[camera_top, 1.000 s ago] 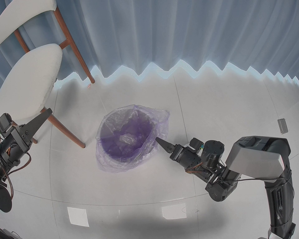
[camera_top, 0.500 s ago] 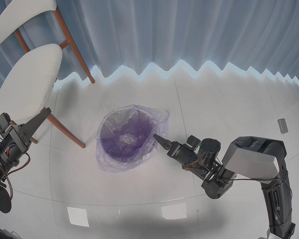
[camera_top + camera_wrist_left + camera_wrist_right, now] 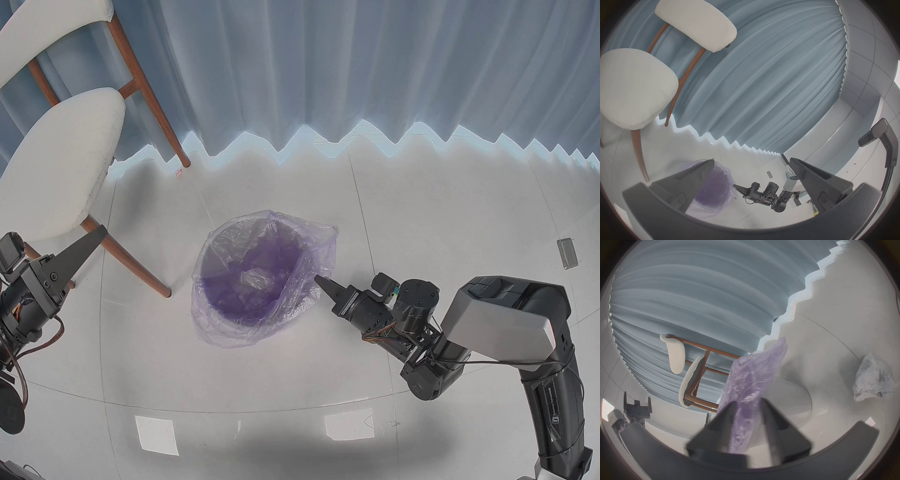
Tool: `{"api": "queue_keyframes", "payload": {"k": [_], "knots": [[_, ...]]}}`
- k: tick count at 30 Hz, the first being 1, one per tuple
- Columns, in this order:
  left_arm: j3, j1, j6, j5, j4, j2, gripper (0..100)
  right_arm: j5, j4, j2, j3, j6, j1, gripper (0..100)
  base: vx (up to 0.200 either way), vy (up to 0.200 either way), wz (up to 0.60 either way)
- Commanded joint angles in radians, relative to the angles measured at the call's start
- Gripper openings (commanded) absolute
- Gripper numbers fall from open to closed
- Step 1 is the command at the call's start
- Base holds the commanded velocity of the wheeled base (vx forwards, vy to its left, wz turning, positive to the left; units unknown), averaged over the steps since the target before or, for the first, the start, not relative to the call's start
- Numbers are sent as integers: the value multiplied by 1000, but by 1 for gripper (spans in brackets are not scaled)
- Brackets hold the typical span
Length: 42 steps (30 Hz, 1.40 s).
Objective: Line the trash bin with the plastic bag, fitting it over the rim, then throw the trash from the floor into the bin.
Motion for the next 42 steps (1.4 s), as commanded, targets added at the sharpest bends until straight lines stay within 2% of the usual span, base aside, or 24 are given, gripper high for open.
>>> {"api": "queue_keyframes", "payload": {"k": [1,16,21,22,24,42], "knots": [[2,-1,0,0,0,-1,100,-4,-8,1,20,2,-5,0,0,0,0],[3,-1,0,-3,0,0,100,-4,-43,38,147,-10,-16,0,0,0,0],[5,-1,0,-3,0,0,100,-4,-43,118,133,-82,-20,0,0,0,0],[5,-1,0,-3,0,-1,100,-4,-43,159,113,-131,-34,0,0,0,0],[5,-1,1,0,0,-1,100,-6,-45,193,81,-159,-42,0,0,0,0],[17,-9,1,-3,0,-3,100,-6,-31,227,-25,-159,-56,0,0,0,0]]}}
